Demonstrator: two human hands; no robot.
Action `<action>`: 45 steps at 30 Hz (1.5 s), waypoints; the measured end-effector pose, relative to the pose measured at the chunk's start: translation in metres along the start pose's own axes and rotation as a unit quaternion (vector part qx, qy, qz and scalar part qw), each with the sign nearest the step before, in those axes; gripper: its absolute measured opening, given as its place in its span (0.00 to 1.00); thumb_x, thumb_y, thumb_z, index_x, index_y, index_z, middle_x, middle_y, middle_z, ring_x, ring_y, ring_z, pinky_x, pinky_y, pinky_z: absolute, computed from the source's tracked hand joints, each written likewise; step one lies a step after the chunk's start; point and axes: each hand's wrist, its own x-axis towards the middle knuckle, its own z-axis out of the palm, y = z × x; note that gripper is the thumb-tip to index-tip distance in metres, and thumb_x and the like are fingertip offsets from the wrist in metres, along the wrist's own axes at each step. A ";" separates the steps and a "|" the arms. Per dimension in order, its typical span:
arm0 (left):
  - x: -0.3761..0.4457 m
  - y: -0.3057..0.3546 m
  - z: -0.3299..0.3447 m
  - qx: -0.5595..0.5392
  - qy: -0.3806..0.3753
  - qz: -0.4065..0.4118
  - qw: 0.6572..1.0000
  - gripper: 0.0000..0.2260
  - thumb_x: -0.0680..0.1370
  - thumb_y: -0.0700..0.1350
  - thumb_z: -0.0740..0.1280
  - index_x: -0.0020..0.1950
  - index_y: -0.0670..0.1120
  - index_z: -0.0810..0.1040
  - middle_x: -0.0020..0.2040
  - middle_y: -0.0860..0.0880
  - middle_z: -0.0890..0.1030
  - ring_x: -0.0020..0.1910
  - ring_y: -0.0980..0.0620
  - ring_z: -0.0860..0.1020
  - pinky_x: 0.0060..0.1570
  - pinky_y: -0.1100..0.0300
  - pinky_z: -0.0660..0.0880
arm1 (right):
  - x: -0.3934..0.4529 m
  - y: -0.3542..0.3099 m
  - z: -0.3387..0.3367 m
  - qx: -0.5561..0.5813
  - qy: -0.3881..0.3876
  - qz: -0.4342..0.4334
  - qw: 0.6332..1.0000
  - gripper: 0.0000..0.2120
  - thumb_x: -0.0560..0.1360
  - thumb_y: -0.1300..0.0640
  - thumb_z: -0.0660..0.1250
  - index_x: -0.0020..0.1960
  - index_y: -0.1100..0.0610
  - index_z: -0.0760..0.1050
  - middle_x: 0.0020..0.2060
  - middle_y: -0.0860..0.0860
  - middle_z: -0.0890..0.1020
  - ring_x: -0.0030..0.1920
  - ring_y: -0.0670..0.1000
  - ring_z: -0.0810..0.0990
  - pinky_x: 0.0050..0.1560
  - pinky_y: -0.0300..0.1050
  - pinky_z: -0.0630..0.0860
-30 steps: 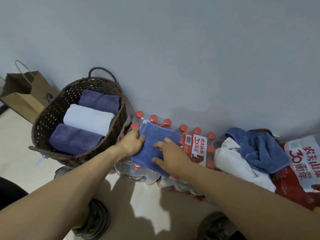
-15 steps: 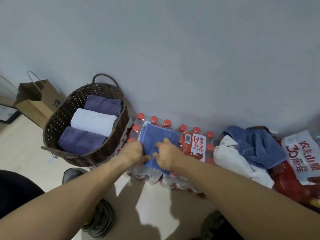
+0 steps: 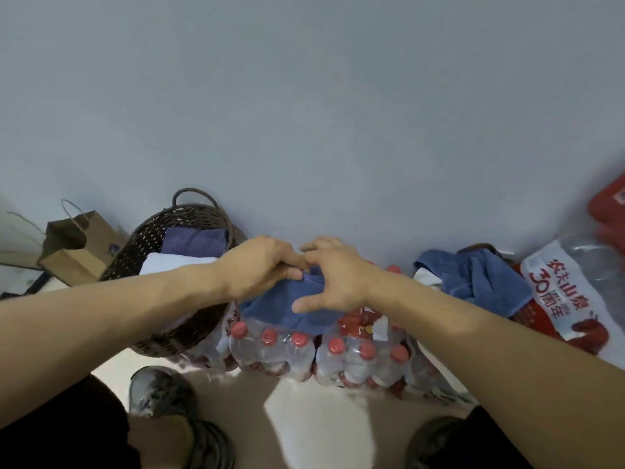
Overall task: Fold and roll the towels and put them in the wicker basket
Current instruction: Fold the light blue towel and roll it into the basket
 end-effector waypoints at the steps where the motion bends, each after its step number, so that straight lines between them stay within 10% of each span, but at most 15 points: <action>1: -0.003 0.003 -0.004 -0.002 -0.007 0.018 1.000 0.07 0.77 0.45 0.71 0.53 0.48 0.85 0.44 0.51 0.83 0.42 0.58 0.78 0.45 0.68 0.71 | -0.003 -0.003 0.003 0.007 -0.004 -0.006 1.000 0.29 0.68 0.36 0.73 0.59 0.54 0.76 0.60 0.54 0.77 0.62 0.57 0.72 0.63 0.54 0.70; 4: -0.014 0.010 -0.014 -0.030 -0.016 0.043 0.999 0.07 0.76 0.43 0.71 0.52 0.48 0.86 0.42 0.55 0.83 0.42 0.61 0.79 0.46 0.68 0.72 | -0.016 -0.012 0.010 0.112 -0.010 -0.009 0.994 0.19 0.75 0.39 0.68 0.52 0.55 0.74 0.45 0.53 0.81 0.47 0.54 0.79 0.50 0.53 0.76; 10: -0.029 -0.010 -0.011 -0.100 -0.012 -0.094 0.990 0.10 0.77 0.39 0.70 0.56 0.50 0.84 0.46 0.58 0.83 0.49 0.63 0.80 0.52 0.66 0.74 | -0.032 -0.012 0.031 0.178 -0.100 0.048 0.978 0.14 0.84 0.46 0.53 0.54 0.53 0.72 0.48 0.51 0.79 0.49 0.52 0.78 0.52 0.50 0.74; 13: -0.026 -0.021 0.003 -0.083 -0.158 -0.168 0.970 0.11 0.78 0.40 0.69 0.60 0.46 0.83 0.53 0.54 0.84 0.54 0.58 0.80 0.59 0.61 0.75 | -0.030 0.002 0.037 0.188 -0.146 0.063 0.969 0.17 0.83 0.47 0.57 0.38 0.54 0.68 0.33 0.49 0.70 0.35 0.48 0.69 0.38 0.44 0.67; 20: -0.018 -0.041 0.025 -0.102 -0.401 -0.252 0.875 0.10 0.77 0.47 0.72 0.52 0.41 0.81 0.43 0.43 0.80 0.42 0.50 0.76 0.49 0.55 0.78 | -0.016 0.028 0.040 0.234 -0.241 0.109 0.935 0.12 0.67 0.41 0.77 0.42 0.49 0.84 0.35 0.39 0.83 0.37 0.39 0.80 0.38 0.35 0.74; 27: -0.004 -0.060 0.052 -0.233 -0.255 -0.369 0.863 0.12 0.80 0.47 0.66 0.55 0.39 0.75 0.49 0.38 0.79 0.45 0.43 0.79 0.54 0.42 0.78 | 0.000 0.056 0.063 0.248 -0.166 0.221 0.929 0.11 0.72 0.53 0.71 0.46 0.61 0.76 0.37 0.51 0.75 0.36 0.50 0.72 0.37 0.44 0.69; 30: 0.007 -0.066 0.068 -0.227 -0.108 -0.394 0.884 0.12 0.79 0.46 0.68 0.55 0.39 0.75 0.47 0.40 0.80 0.40 0.46 0.80 0.44 0.52 0.82 | 0.010 0.065 0.071 0.265 -0.045 0.268 0.925 0.08 0.75 0.54 0.71 0.48 0.58 0.76 0.39 0.48 0.78 0.37 0.47 0.76 0.36 0.38 0.71; 33: 0.008 -0.070 0.084 -0.091 0.009 -0.391 0.916 0.20 0.77 0.51 0.69 0.65 0.44 0.70 0.57 0.44 0.76 0.54 0.46 0.78 0.56 0.49 0.78 | 0.016 0.069 0.077 0.206 0.108 0.276 0.933 0.08 0.75 0.57 0.70 0.54 0.55 0.76 0.47 0.48 0.78 0.46 0.49 0.78 0.47 0.42 0.75; 38: -0.016 -0.062 0.097 0.024 -0.006 -0.166 0.986 0.05 0.76 0.45 0.68 0.51 0.51 0.74 0.50 0.53 0.73 0.49 0.52 0.74 0.55 0.52 0.75 | 0.014 0.056 0.085 0.177 0.015 0.126 0.976 0.05 0.72 0.63 0.70 0.44 0.55 0.81 0.36 0.45 0.81 0.38 0.45 0.80 0.40 0.37 0.75; 41: -0.034 -0.054 0.112 -0.002 -0.065 -0.097 0.993 0.02 0.76 0.46 0.69 0.47 0.50 0.78 0.46 0.57 0.74 0.46 0.55 0.74 0.54 0.53 0.75 | 0.004 0.045 0.101 0.119 -0.084 0.045 0.988 0.08 0.72 0.57 0.73 0.51 0.55 0.83 0.47 0.47 0.83 0.42 0.42 0.77 0.43 0.32 0.71; 45: -0.049 -0.060 0.125 0.042 -0.141 -0.087 0.985 0.24 0.71 0.60 0.72 0.61 0.50 0.75 0.56 0.53 0.74 0.55 0.54 0.72 0.59 0.60 0.69 | -0.011 0.042 0.116 0.099 -0.078 0.015 0.992 0.27 0.64 0.45 0.79 0.59 0.55 0.80 0.54 0.50 0.79 0.54 0.49 0.75 0.57 0.43 0.73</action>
